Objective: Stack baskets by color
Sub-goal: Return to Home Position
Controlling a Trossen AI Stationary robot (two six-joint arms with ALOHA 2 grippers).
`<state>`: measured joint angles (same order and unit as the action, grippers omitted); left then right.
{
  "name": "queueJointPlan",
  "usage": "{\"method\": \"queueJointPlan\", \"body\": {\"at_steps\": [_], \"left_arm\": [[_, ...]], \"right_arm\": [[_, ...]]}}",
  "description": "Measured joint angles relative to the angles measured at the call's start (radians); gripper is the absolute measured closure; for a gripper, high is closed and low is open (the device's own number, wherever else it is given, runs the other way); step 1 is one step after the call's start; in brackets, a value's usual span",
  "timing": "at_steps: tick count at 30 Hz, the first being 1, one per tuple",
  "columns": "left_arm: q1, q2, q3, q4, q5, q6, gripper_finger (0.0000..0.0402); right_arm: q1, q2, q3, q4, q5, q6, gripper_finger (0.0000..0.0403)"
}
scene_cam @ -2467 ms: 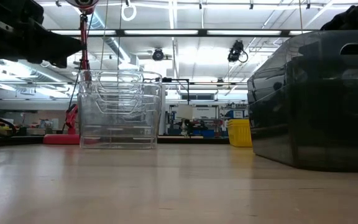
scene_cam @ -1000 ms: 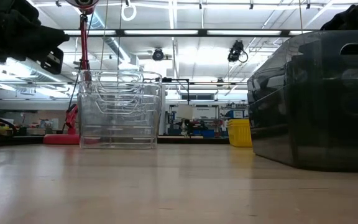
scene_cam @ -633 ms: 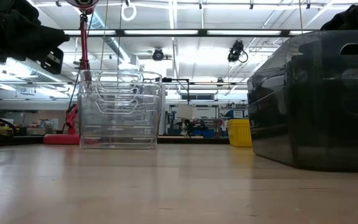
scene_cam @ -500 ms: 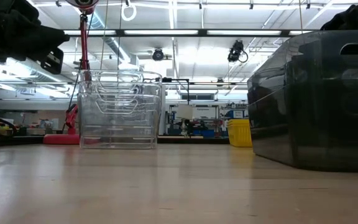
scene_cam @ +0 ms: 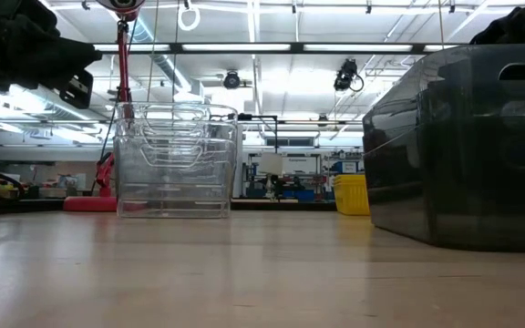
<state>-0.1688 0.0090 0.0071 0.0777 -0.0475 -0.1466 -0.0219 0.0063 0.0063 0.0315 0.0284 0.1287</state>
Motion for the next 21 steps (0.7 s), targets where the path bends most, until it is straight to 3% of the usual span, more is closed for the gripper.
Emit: {"method": "queueJointPlan", "body": {"at_steps": [21], "left_arm": [[0.0,0.0,0.0,0.0,0.0,0.0,0.0369]], "right_arm": [[0.0,0.0,0.0,0.0,0.0,0.0,0.022]]}}
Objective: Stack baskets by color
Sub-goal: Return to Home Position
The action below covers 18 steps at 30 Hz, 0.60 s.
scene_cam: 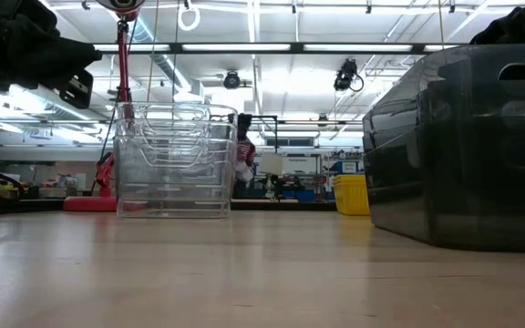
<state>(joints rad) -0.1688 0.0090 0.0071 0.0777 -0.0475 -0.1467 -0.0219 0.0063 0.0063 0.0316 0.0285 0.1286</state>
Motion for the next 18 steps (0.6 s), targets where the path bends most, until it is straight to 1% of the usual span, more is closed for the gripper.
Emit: {"method": "queueJointPlan", "body": {"at_steps": [5,13,18], "left_arm": [[0.0,0.0,0.0,0.0,0.0,0.0,0.0366],[0.0,0.0,0.0,0.0,0.0,0.0,0.0376],[0.0,0.0,0.0,0.0,0.0,0.0,0.037]], "right_arm": [[0.0,0.0,0.0,0.0,0.0,0.0,0.022],[0.0,0.0,0.0,0.0,0.0,0.0,0.022],[0.0,0.0,0.0,0.0,0.0,0.0,0.022]]}}
